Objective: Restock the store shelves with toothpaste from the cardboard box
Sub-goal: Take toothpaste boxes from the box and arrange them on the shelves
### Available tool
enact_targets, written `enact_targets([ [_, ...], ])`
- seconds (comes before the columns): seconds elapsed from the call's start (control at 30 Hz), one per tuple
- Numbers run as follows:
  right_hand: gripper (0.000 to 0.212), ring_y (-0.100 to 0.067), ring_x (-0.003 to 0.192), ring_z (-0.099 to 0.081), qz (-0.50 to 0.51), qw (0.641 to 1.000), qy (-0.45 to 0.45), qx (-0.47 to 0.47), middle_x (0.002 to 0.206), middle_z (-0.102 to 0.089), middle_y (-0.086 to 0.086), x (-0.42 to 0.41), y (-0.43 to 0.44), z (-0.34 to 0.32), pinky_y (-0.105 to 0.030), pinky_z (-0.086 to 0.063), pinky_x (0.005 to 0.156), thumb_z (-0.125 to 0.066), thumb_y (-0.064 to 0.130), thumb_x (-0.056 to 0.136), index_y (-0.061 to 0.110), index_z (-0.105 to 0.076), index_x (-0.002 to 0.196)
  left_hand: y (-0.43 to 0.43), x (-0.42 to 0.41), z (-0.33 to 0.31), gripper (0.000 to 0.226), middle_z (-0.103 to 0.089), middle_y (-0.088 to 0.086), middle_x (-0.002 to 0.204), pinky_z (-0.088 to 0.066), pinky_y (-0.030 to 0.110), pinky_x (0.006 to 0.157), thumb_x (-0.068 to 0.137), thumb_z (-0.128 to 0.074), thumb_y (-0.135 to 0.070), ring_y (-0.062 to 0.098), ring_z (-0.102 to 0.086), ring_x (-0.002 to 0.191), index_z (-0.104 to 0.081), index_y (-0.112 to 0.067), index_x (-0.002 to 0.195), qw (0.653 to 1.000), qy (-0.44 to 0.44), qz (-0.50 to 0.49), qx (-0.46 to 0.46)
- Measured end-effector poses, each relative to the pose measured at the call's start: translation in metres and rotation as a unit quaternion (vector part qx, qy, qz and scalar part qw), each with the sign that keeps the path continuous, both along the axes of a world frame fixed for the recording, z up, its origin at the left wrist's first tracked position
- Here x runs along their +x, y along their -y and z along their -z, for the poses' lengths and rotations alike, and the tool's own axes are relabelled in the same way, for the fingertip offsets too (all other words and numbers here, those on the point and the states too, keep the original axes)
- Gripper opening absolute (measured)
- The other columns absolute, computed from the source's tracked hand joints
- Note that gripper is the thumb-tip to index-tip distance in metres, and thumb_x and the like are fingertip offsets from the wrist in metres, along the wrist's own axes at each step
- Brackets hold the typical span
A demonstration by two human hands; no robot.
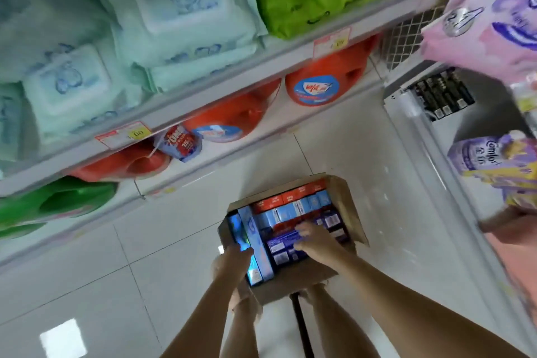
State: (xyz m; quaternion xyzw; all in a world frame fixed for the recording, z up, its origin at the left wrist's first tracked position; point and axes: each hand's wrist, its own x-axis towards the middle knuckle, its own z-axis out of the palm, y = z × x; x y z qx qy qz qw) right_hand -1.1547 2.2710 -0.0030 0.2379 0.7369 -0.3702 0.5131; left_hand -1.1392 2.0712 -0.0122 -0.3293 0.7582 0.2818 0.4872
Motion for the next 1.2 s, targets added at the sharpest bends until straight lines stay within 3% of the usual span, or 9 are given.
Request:
enact_targets([
  [0.13, 0.059, -0.019, 0.116, -0.052, 0.029, 0.998, 0.020, -0.047, 0.141, -0.045, -0.005, 0.009, 0.031, 0.047, -0.025, -0.048, 0.083, -0.055, 0.003, 0.087, 0.014, -0.037, 0.142, 0.006, 0.010, 0.048, 0.025, -0.059, 0.006, 0.088, -0.045, 0.022, 0.058, 0.084, -0.055, -0.025, 0.018, -0.056, 0.073, -0.054, -0.006, 0.101, 0.998, 0.011, -0.061, -0.005],
  [0.33, 0.063, -0.008, 0.071, -0.053, 0.063, 0.988, 0.058, -0.126, 0.130, -0.053, -0.007, 0.013, 0.071, 0.095, -0.012, -0.041, 0.050, -0.060, 0.002, 0.086, 0.015, -0.035, 0.142, 0.001, 0.008, 0.072, 0.010, -0.051, 0.005, 0.074, -0.041, 0.035, 0.055, 0.088, -0.048, -0.002, 0.021, -0.057, 0.070, -0.053, -0.001, 0.096, 0.995, 0.014, -0.094, -0.014],
  [0.5, 0.057, -0.022, 0.103, -0.059, 0.069, 0.989, 0.067, -0.111, 0.120, -0.061, -0.010, 0.010, 0.091, 0.115, -0.023, -0.048, 0.067, -0.068, 0.001, 0.078, 0.012, -0.048, 0.130, 0.007, 0.008, 0.085, 0.010, -0.047, 0.003, 0.064, -0.031, 0.012, 0.040, 0.087, -0.046, 0.004, 0.012, -0.042, 0.057, -0.052, -0.003, 0.083, 0.988, 0.028, -0.154, 0.015],
  [0.6, 0.060, -0.023, 0.104, -0.062, 0.043, 0.993, 0.043, -0.099, 0.119, -0.064, -0.008, 0.010, 0.093, 0.120, -0.031, -0.054, 0.082, -0.079, 0.020, 0.072, 0.011, -0.055, 0.126, 0.012, 0.008, 0.084, 0.019, -0.046, 0.008, 0.066, -0.034, 0.018, 0.054, 0.088, -0.046, 0.006, 0.016, -0.043, 0.064, -0.048, -0.007, 0.074, 0.978, 0.037, -0.201, 0.038],
  [0.7, 0.064, -0.020, 0.102, -0.063, -0.031, 0.995, -0.003, -0.090, 0.118, -0.066, -0.004, 0.007, 0.088, 0.121, -0.021, -0.050, 0.072, -0.082, 0.040, 0.068, 0.014, -0.058, 0.122, 0.015, 0.014, 0.083, 0.018, -0.051, 0.013, 0.074, -0.034, 0.028, 0.066, 0.088, -0.048, 0.005, 0.020, -0.045, 0.072, -0.050, -0.007, 0.075, 0.966, 0.028, -0.248, 0.066],
  [0.83, 0.048, -0.017, 0.097, -0.066, -0.033, 0.993, -0.009, -0.112, 0.110, -0.070, -0.003, 0.005, 0.071, 0.123, -0.028, -0.055, 0.078, -0.082, 0.035, 0.070, 0.014, -0.066, 0.110, 0.015, 0.020, 0.078, 0.020, -0.065, 0.014, 0.083, -0.037, 0.022, 0.059, 0.088, -0.046, 0.007, 0.018, -0.051, 0.068, -0.062, -0.004, 0.086, 0.962, -0.008, -0.257, 0.091],
  [1.0, 0.036, -0.010, 0.066, -0.060, -0.056, 0.994, -0.029, -0.094, 0.087, -0.071, -0.008, 0.007, 0.063, 0.126, -0.023, -0.045, 0.057, -0.079, 0.033, 0.074, 0.005, -0.068, 0.094, 0.014, 0.027, 0.083, 0.019, -0.062, -0.002, 0.075, -0.041, 0.013, 0.053, 0.084, -0.058, 0.004, 0.012, -0.052, 0.066, -0.062, 0.001, 0.102, 0.984, -0.057, -0.149, 0.079],
  [1.1, 0.027, -0.012, 0.057, -0.049, -0.037, 0.995, -0.073, -0.061, 0.065, -0.058, -0.011, 0.011, 0.058, 0.122, -0.024, -0.039, 0.058, -0.071, 0.022, 0.080, 0.002, -0.057, 0.068, 0.002, 0.027, 0.080, 0.022, -0.063, -0.006, 0.080, -0.046, 0.019, 0.058, 0.081, -0.070, -0.010, 0.010, -0.059, 0.069, -0.058, -0.013, 0.099, 0.986, -0.068, -0.148, 0.042],
  [1.2, 0.034, -0.021, 0.062, -0.053, -0.011, 0.995, -0.082, -0.060, 0.067, -0.055, -0.014, 0.018, 0.046, 0.114, -0.025, -0.037, 0.057, -0.066, 0.028, 0.081, 0.001, -0.051, 0.069, -0.010, 0.027, 0.076, 0.028, -0.066, 0.003, 0.084, -0.040, 0.018, 0.047, 0.078, -0.075, -0.018, 0.011, -0.057, 0.062, -0.058, -0.007, 0.098, 0.986, -0.087, -0.145, -0.004],
])
